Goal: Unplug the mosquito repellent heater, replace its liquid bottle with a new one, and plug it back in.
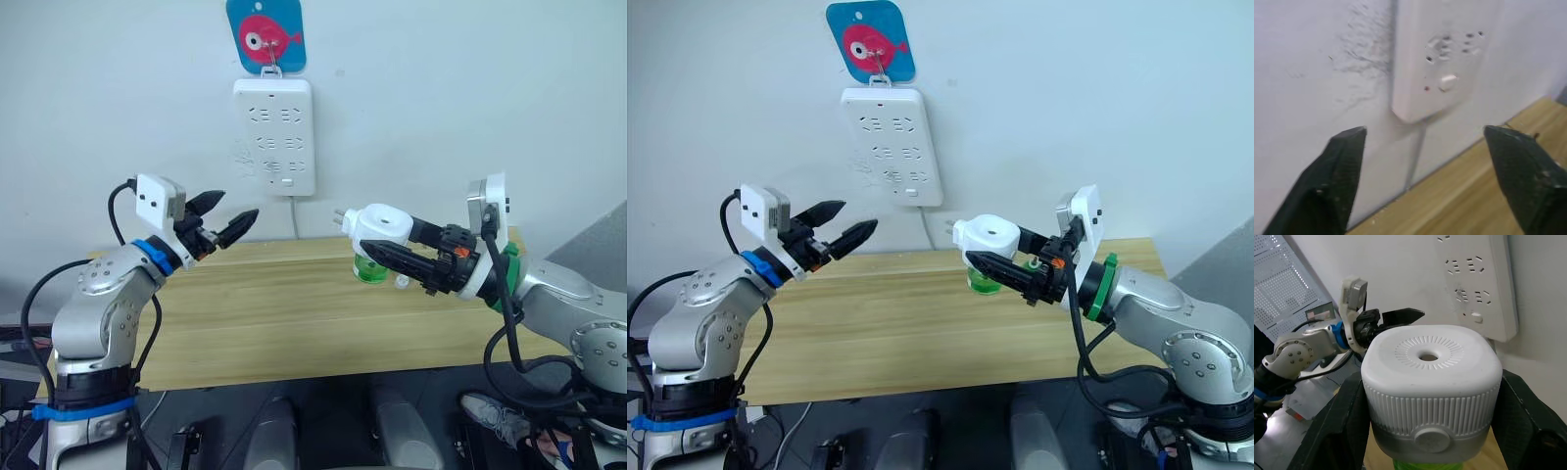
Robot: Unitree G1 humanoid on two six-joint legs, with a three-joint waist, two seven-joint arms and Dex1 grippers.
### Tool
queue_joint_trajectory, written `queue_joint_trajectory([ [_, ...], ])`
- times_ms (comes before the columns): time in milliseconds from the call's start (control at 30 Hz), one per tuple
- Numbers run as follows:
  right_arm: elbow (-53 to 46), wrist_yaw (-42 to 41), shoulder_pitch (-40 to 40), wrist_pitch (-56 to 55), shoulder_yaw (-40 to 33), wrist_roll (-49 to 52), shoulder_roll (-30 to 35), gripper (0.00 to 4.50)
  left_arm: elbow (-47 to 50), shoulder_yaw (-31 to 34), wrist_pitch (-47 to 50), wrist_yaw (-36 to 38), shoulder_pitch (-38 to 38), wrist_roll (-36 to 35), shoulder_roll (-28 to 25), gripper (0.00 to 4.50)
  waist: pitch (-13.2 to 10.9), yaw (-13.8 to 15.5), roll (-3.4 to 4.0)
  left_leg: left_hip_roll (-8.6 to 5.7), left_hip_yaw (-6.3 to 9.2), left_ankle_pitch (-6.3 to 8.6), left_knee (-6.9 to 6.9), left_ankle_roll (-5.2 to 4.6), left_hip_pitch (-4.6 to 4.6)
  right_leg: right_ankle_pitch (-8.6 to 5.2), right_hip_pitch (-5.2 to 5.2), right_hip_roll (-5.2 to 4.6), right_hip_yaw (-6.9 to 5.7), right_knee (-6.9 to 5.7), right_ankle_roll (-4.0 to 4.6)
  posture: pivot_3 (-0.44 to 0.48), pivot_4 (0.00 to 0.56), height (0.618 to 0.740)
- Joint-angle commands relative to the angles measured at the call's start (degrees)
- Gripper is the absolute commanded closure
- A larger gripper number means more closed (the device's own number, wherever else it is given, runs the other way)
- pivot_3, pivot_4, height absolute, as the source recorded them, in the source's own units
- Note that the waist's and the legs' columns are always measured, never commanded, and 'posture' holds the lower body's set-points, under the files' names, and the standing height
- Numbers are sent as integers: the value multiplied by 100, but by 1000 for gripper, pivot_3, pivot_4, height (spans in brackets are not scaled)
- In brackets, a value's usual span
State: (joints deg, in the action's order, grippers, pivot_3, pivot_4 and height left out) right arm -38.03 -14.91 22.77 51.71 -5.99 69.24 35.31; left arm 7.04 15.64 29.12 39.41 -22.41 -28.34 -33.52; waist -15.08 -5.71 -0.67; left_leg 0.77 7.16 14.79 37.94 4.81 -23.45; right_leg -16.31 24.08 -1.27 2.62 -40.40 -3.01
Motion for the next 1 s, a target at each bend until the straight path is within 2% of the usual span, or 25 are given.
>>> queue_joint_trajectory([
  [33,-246,45,102,-130,-35,9,24,1560,-270,-105,-343,10,-340,189,-48,1153,0,0,0,0,0,0,-1,0,0,0,1,0,-1,0,0,-156,201,725],
  [233,-273,181,219,-155,18,-200,42,1560,-1196,-439,-934,245,-1122,472,43,1153,0,-12,0,0,1,0,0,0,-2,0,1,0,-4,1,0,-173,199,725],
  [500,-339,170,120,-162,-62,-264,73,1560,-1805,-634,-1328,539,-1616,564,136,1153,0,-90,0,0,3,0,-2,0,-5,0,2,0,-6,3,0,-192,198,725],
  [700,-392,227,67,-153,-55,-232,66,1560,-2041,-819,-1425,941,-1855,579,184,1153,0,-59,0,-4,15,0,6,1,-13,0,1,-2,-15,3,0,-190,195,725],
  [1000,-348,190,104,-117,-37,-222,115,1560,-1716,-957,-1119,1668,-1871,385,-1,1153,0,-114,0,-2,14,0,0,1,-14,0,5,-1,-15,4,0,-185,192,725],
])
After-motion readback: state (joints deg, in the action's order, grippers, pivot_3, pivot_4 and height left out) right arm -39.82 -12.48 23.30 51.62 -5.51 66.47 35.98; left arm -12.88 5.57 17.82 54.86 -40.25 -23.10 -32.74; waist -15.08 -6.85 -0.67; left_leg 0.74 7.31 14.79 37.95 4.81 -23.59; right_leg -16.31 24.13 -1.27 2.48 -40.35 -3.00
